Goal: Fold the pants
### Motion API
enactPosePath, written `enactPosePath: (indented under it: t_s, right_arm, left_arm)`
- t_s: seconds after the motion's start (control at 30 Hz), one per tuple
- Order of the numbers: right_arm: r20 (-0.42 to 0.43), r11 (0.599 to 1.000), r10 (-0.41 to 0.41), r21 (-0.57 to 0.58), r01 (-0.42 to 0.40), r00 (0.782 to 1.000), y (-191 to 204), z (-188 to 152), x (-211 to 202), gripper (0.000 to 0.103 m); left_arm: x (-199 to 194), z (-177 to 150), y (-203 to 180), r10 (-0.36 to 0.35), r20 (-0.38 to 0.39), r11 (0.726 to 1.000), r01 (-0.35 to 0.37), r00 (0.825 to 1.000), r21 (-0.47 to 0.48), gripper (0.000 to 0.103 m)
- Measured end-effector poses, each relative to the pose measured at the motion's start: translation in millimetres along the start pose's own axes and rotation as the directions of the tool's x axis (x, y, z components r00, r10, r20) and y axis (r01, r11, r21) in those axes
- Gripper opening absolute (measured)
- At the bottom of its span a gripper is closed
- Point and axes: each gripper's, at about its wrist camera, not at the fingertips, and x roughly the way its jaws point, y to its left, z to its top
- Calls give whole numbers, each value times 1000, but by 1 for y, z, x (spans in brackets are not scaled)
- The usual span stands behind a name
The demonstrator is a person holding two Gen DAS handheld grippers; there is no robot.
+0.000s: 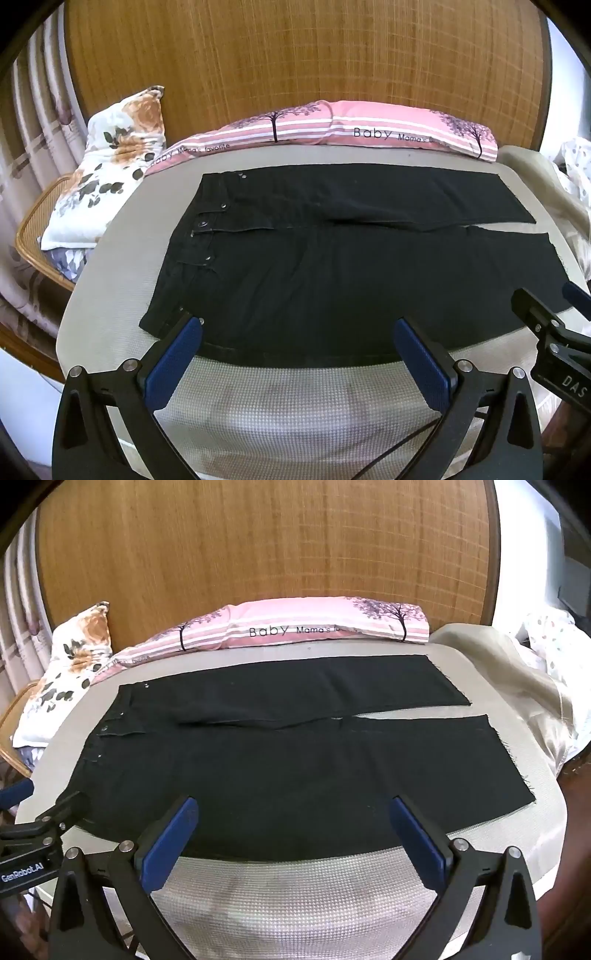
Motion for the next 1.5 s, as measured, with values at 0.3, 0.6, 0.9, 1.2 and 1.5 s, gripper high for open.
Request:
enactPosePath:
  t_s: [0.3, 0.6, 0.9, 1.2, 1.5]
  right_arm:
    - [-4, 1000, -3, -4, 3, 1000, 2, -1, 3, 102]
    - [-8, 1000, 1, -5, -1, 1000, 0, -2, 2, 102]
    - [-10, 1000, 1, -8, -1, 1000, 2, -2, 3, 102]
    - [-2, 1000, -5, -28, 5, 1000, 5, -1, 4, 102]
    - [-4, 1000, -6, -30, 5, 1000, 4, 1, 5, 102]
  left_arm:
    - [3, 5, 6, 20, -25, 1000, -21, 999, -13, 103]
    - [7, 5, 10, 27, -56, 1000, -27, 998, -13, 103]
    - [4, 5, 13, -13, -30, 1000, 12, 999, -5, 103]
    - [7, 7, 12, -16, -33, 1000, 16, 999, -4, 103]
    - [9, 8, 7, -14, -23, 1000, 14, 1000, 12, 103]
